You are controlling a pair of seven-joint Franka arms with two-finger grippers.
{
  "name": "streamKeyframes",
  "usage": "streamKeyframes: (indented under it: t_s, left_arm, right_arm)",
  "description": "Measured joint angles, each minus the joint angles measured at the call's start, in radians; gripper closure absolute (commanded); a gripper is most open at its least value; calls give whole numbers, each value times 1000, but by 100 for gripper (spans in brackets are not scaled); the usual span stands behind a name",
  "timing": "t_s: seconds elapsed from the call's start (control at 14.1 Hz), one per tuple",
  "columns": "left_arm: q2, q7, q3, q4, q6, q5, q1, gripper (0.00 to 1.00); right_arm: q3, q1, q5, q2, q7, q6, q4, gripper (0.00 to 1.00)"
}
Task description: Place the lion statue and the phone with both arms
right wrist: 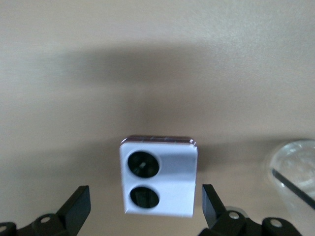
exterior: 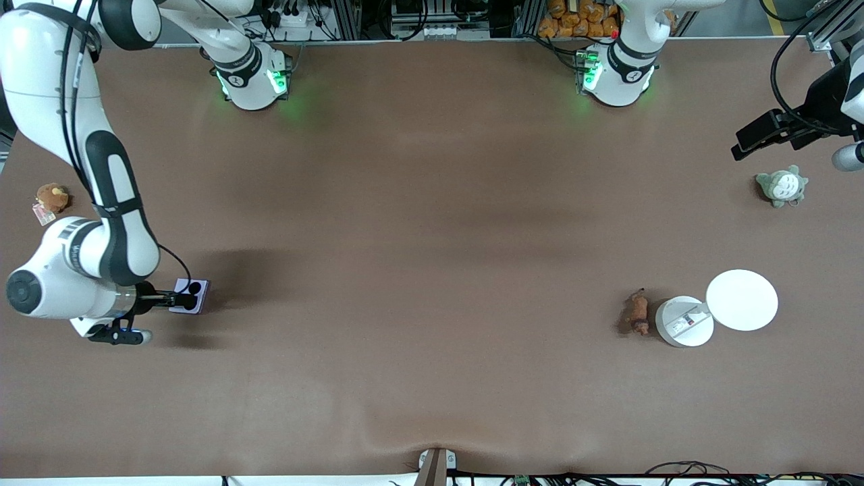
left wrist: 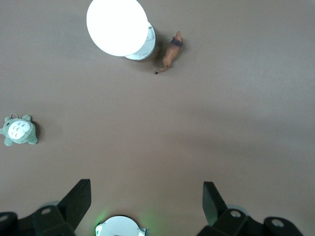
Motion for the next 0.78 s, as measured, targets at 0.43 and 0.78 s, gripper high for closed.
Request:
streamKeyframes:
  t_s: [0.43, 0.78]
  left_arm:
    - [0, 0, -3, -5, 0, 0, 0, 0]
    - [0, 0, -8, -8, 0, 0, -2, 0]
  right_arm:
    - [25, 18, 0, -26, -5, -270, 249, 0]
    - [25, 58, -22, -44, -6, -419, 494, 0]
